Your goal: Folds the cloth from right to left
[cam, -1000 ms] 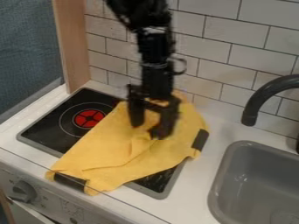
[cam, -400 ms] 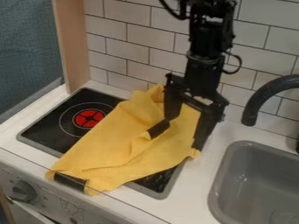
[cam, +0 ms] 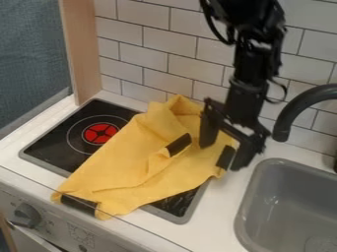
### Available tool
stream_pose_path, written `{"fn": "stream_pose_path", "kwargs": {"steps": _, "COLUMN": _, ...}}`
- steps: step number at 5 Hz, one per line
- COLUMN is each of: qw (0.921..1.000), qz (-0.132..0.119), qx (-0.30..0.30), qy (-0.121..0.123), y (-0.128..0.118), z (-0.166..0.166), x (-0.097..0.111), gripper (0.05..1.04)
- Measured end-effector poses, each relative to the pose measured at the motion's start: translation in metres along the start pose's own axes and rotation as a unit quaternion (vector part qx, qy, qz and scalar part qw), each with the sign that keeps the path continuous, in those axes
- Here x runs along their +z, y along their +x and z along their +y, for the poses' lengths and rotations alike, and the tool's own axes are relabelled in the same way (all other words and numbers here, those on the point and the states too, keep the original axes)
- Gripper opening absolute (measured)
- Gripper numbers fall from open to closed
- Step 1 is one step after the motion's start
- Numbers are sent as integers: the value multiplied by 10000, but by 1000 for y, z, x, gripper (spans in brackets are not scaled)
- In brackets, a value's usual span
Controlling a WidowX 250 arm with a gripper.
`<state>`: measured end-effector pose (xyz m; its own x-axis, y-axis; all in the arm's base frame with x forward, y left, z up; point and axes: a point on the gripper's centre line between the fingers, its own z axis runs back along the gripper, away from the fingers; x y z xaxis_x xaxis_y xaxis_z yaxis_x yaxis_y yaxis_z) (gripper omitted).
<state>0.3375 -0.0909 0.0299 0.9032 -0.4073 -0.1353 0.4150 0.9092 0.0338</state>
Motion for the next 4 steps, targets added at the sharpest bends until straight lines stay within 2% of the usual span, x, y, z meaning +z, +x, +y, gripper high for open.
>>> {"fn": "stream_pose_path", "kwargs": {"steps": 1, "qw": 9998, "qz": 154, "qx": -22, "qy": 87, "y": 6, "z": 1, "x": -10, "gripper": 999}}
{"fn": "stream_pose_path", "kwargs": {"steps": 2, "qw": 9991, "qz": 409, "qx": -19, "qy": 115, "y": 7, "z": 1, "x": -27, "gripper": 999}}
{"fn": "stream_pose_path", "kwargs": {"steps": 3, "qw": 9987, "qz": 460, "qx": 49, "qy": 189, "y": 6, "z": 4, "x": -32, "gripper": 999}}
{"fn": "stream_pose_path", "kwargs": {"steps": 4, "qw": 9988, "qz": 432, "qx": 16, "qy": 217, "y": 7, "z": 5, "x": -34, "gripper": 943}}
